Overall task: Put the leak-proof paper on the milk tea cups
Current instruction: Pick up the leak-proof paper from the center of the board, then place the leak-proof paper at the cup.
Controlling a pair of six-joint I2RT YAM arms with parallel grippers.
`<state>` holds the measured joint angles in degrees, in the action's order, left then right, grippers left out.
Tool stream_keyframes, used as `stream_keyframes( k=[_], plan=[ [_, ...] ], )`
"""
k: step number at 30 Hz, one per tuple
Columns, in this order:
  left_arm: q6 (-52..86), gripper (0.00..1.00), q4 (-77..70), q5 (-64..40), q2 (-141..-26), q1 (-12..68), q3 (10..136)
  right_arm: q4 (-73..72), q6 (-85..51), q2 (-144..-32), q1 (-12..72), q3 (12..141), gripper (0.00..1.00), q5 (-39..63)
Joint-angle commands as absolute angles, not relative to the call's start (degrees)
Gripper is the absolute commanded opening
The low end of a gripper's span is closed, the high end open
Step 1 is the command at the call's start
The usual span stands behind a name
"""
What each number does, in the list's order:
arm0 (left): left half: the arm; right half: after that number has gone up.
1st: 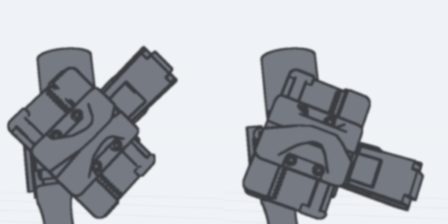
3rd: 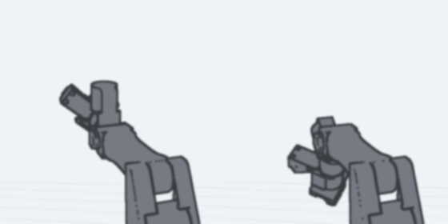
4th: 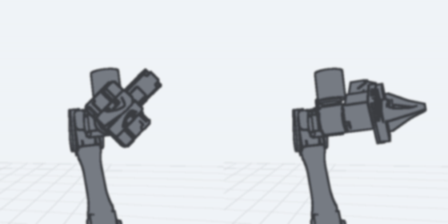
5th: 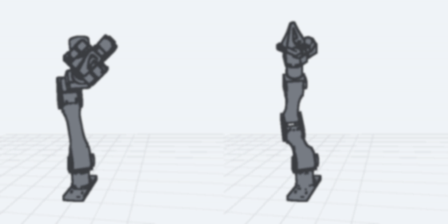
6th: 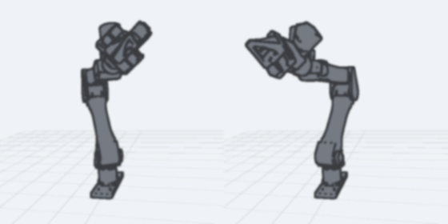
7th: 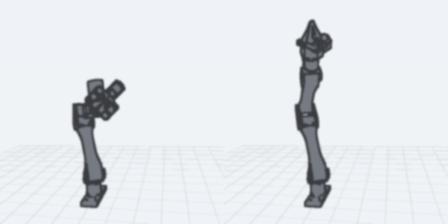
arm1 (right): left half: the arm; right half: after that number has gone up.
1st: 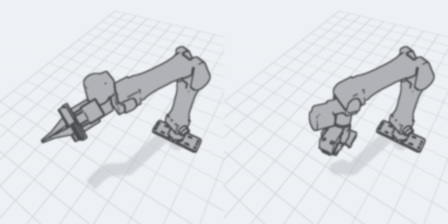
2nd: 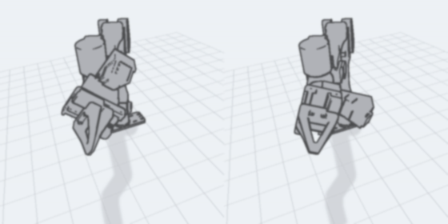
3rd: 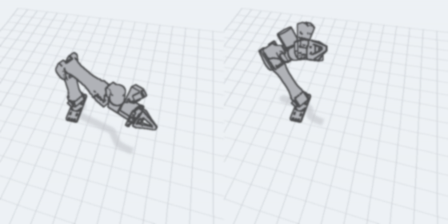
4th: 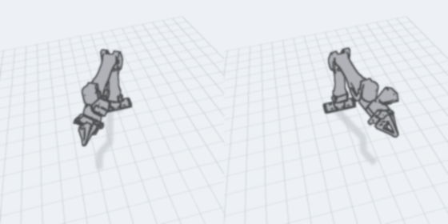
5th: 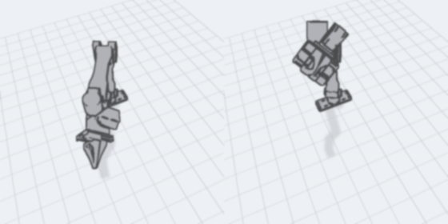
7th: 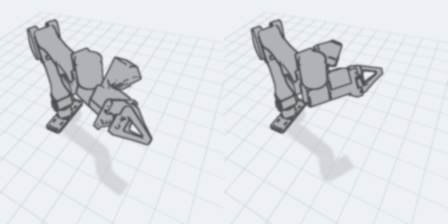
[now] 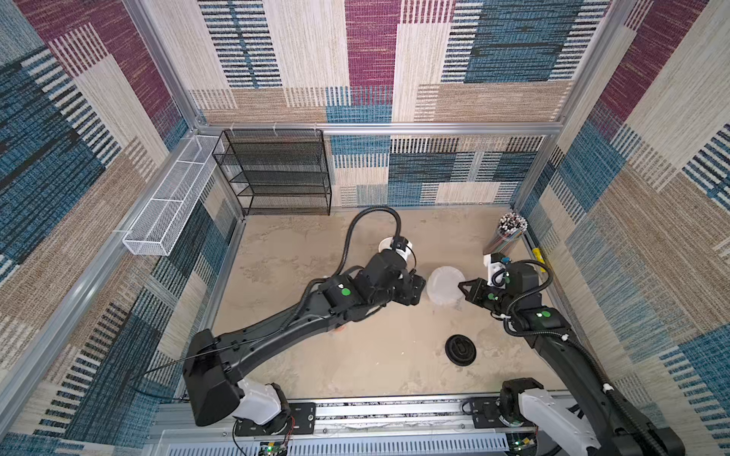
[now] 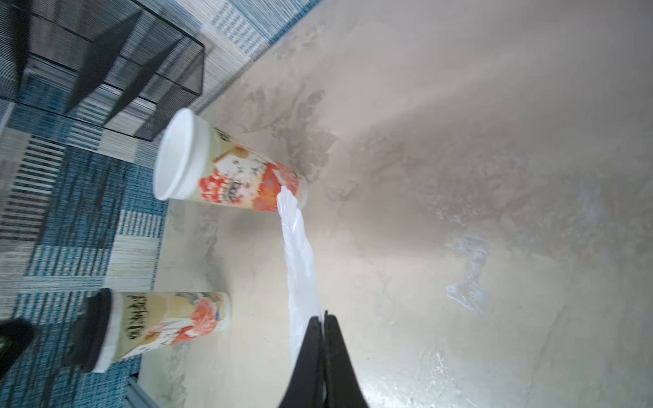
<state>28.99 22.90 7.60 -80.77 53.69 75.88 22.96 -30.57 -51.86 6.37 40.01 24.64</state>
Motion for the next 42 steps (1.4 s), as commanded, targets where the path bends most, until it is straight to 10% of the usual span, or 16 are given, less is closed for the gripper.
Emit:
stream_keyframes(
  k=[1,11,25,42],
  plan=[
    [28.8,0.75,29.2,7.6,-77.1,47.3,77.3,26.3,-30.1,-52.8,6.4,46.9,0.0,30.5],
    [41.9,0.75,21.1,-14.5,-74.5,26.9,72.7,19.1,-34.3,-71.4,9.4,62.9,0.0,43.2],
    [48.7,0.79,17.9,-21.5,-86.9,24.8,75.3,21.4,-30.8,-97.8,15.1,82.1,0.0,42.5],
    [51.5,0.67,15.4,-24.8,-96.3,24.8,78.8,27.5,-27.2,-102.8,15.6,85.8,0.11,40.0]
  ],
)
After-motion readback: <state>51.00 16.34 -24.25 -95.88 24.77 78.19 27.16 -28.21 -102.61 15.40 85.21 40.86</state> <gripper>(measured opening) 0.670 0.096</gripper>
